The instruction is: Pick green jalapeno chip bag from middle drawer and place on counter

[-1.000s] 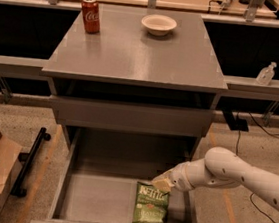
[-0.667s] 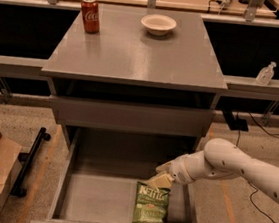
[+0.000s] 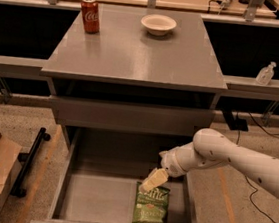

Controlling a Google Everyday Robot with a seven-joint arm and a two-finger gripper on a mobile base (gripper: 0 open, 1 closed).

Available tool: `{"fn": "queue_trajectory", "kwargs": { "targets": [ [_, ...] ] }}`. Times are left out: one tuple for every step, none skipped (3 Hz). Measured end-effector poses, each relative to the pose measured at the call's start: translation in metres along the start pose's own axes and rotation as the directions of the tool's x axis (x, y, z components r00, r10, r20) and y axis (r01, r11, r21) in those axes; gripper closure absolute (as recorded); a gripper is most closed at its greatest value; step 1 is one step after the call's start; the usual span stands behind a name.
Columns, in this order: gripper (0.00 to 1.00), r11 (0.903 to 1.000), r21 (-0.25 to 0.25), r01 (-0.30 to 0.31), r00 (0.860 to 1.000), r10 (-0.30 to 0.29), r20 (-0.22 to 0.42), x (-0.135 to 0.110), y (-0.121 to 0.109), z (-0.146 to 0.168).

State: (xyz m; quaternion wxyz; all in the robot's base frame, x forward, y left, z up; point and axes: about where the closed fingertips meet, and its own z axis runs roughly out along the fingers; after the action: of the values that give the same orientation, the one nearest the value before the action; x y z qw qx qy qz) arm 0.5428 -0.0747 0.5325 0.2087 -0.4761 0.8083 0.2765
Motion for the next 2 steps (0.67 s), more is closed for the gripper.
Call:
{"fn": "queue_trajectory", "kwargs": {
  "targets": [
    [0.00, 0.9998, -0.010, -0.020, 0.998, 0.019, -0.059, 0.013, -0.008, 0.032],
    [0.00, 0.9987, 0.022, -0.046, 0.988, 0.048, -0.147, 0.041, -0.019, 0.065]
  ]
}}
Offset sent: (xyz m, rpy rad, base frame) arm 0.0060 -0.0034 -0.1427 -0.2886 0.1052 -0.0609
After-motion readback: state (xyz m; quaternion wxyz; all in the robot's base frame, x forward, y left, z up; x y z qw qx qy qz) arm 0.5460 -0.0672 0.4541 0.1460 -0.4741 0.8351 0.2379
